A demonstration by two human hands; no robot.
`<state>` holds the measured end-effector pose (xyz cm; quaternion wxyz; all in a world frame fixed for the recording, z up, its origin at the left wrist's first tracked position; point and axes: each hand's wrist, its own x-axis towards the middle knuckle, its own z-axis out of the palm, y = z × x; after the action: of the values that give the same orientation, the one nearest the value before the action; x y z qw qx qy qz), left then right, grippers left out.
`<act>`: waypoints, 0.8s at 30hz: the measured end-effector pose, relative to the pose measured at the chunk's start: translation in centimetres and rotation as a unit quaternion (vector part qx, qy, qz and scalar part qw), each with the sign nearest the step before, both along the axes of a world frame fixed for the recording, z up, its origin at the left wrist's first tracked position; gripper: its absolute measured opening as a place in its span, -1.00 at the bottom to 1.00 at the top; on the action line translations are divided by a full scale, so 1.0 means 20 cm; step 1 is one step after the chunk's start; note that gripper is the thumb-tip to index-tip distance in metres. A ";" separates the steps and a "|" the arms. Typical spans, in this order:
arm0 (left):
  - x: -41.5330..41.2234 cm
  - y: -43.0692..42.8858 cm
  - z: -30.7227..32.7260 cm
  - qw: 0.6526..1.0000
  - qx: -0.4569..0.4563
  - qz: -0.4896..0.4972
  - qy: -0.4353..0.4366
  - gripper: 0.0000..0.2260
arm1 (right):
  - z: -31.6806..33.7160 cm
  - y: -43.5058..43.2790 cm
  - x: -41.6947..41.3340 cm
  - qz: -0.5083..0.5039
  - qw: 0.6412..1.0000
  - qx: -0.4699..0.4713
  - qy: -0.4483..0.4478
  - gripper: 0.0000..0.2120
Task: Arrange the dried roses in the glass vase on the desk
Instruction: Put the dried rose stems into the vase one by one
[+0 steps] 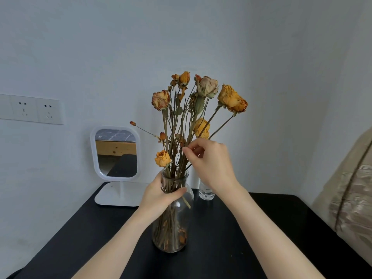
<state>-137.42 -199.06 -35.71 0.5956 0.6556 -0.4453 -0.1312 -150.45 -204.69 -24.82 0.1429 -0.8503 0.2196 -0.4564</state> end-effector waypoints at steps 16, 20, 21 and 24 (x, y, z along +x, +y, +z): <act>0.00 -0.01 0.00 1.000 -0.004 0.004 -0.008 -0.61 | -0.05 0.01 -0.02 0.011 0.999 0.030 -0.004 -0.86; -0.01 0.00 0.02 1.000 -0.007 -0.001 -0.021 -0.58 | -0.11 0.01 -0.05 0.033 0.997 0.071 -0.017 -0.79; -0.01 0.00 0.03 1.000 -0.008 -0.001 -0.026 -0.57 | -0.13 0.01 -0.07 0.038 0.995 0.086 -0.019 -0.79; -0.01 0.03 0.01 1.000 -0.013 -0.004 0.004 -0.47 | -0.22 0.01 -0.11 0.038 0.992 0.117 -0.015 -0.77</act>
<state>-137.71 -198.36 -35.52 0.6051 0.6459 -0.4469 -0.1303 -152.74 -204.58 -29.29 0.2618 -0.8285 0.2365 -0.4349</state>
